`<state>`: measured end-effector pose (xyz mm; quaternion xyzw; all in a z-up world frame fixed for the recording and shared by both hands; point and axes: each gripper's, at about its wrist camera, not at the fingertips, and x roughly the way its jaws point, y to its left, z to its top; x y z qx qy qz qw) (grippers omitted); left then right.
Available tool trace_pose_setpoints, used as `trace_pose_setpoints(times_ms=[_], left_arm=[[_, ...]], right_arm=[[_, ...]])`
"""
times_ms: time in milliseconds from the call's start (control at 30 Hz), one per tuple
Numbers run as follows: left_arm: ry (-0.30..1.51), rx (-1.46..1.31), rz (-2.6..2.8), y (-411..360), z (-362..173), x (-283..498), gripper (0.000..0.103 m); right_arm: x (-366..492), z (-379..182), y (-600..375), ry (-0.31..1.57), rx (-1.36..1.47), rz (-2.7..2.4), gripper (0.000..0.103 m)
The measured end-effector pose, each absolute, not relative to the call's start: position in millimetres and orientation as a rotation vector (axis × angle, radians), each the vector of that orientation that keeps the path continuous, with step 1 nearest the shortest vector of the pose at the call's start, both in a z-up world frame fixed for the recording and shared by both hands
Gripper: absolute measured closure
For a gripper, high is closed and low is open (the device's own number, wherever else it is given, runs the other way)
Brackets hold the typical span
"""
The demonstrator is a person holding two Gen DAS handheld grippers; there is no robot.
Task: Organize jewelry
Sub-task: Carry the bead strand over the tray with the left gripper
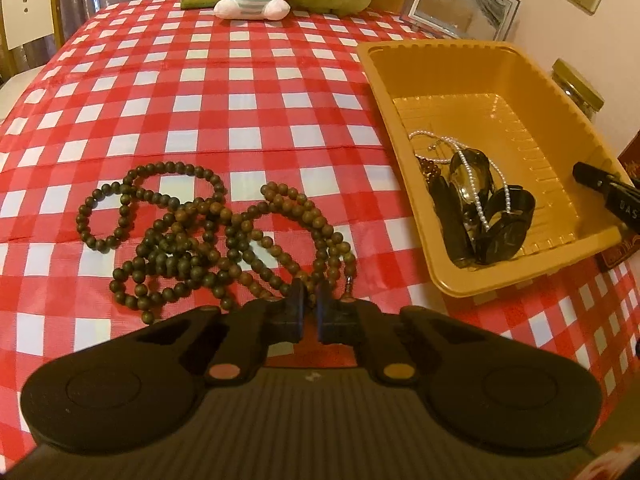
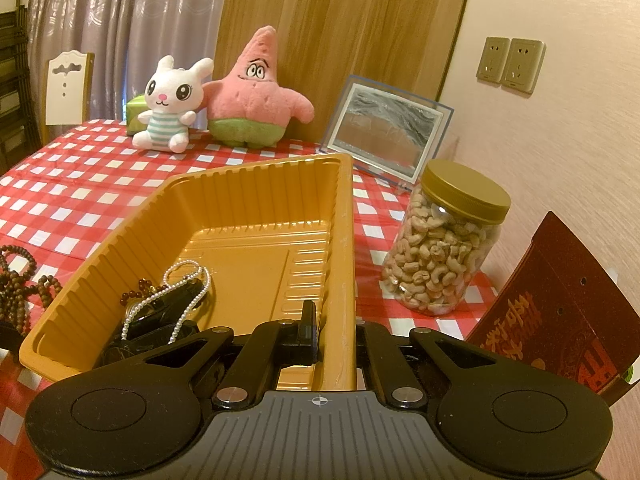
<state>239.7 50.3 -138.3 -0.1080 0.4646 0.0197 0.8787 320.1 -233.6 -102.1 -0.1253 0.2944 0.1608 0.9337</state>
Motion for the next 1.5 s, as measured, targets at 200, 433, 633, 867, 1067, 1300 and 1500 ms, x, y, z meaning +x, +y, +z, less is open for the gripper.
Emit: trace_pose_setpoints(times_ms=[200, 433, 633, 867, 1067, 1300, 1500], left_arm=[[0.887, -0.213, 0.033, 63, -101, 224, 0.098], [0.75, -0.196, 0.065, 88, -40, 208, 0.098], [0.635, -0.185, 0.057, 97, 9, 205, 0.098], [0.533, -0.163, 0.009, 90, 54, 207, 0.098], [0.487, -0.144, -0.043, 76, 75, 211, 0.098], [0.44, -0.145, -0.109, 62, 91, 222, 0.098], [0.414, -0.143, -0.196, 37, 96, 243, 0.098]], right_arm=[[320, -102, -233, 0.601, -0.255, 0.329, 0.099], [319, -102, -232, 0.595, -0.254, 0.335, 0.099], [320, -99, -230, 0.585, -0.254, 0.342, 0.099], [318, -95, -224, 0.556, -0.27, 0.352, 0.099], [320, -93, -221, 0.543, -0.274, 0.358, 0.099], [321, -93, -221, 0.547, -0.267, 0.358, 0.099], [319, -93, -221, 0.548, -0.261, 0.359, 0.099]])
